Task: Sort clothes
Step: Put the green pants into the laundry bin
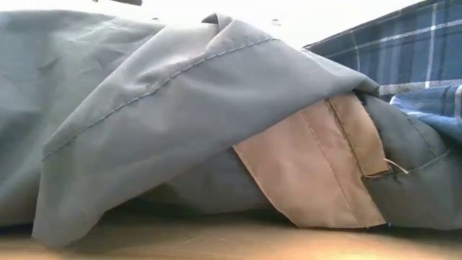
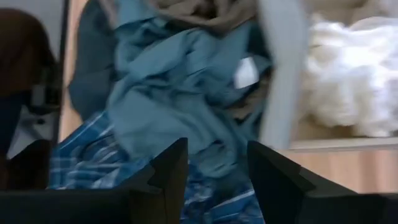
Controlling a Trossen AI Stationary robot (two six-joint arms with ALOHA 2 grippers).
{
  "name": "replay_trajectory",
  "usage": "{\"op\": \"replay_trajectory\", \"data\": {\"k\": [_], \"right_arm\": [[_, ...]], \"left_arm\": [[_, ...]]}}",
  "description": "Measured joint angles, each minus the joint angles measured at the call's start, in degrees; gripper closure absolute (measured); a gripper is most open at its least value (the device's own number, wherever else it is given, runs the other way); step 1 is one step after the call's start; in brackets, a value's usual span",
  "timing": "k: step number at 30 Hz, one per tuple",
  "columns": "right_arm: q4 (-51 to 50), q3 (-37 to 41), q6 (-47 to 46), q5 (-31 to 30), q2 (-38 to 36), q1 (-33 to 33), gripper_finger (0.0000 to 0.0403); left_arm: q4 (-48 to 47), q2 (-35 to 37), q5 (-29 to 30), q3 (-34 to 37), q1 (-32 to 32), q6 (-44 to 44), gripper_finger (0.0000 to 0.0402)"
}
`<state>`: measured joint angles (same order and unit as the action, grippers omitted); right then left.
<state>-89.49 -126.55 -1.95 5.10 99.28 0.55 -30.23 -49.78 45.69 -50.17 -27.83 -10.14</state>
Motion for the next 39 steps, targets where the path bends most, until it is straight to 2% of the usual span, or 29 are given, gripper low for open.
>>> {"op": "replay_trajectory", "data": {"k": [5,9,12,15,20,26,31,35,39], "right_arm": [[3.02,10.98,-8.14,-6.47,-5.41,-10.01,0.0250],[12.53,27.47,-15.12,-14.90,-12.21,-18.58,0.0250],[24.20,42.33,-20.05,-18.60,-18.07,-23.99,0.0250],[40.00,56.20,-24.13,-19.05,-22.80,-27.24,0.0250],[65.10,71.38,-25.27,-18.62,-26.19,-28.58,0.0250],[86.45,80.63,-20.86,-18.66,-25.22,-28.56,0.0250],[89.26,81.82,-17.87,-18.36,-23.84,-28.56,0.0250],[89.22,81.82,-17.08,-18.55,-23.73,-28.56,0.0250],[89.10,81.82,-17.57,-18.37,-23.73,-29.27,0.0250]], "left_arm": [[0.56,-0.59,-10.39,0.00,-0.02,-1.54,0.0251],[2.99,-2.20,-12.79,0.00,-0.02,-1.56,0.0251],[4.39,-4.15,-12.99,0.00,0.00,-1.52,0.0251],[5.04,-6.01,-13.07,0.00,0.00,-1.54,0.0251],[9.73,-9.23,-14.53,0.00,0.00,-1.61,0.0251],[17.11,-15.25,-26.82,0.00,-0.07,-4.62,0.0251],[19.31,-20.52,-34.85,0.00,-0.07,-8.64,0.0251],[17.87,-22.68,-34.98,0.00,-0.02,-14.20,0.0251],[11.09,-22.47,-30.20,0.00,0.87,-23.07,0.0251]]}}
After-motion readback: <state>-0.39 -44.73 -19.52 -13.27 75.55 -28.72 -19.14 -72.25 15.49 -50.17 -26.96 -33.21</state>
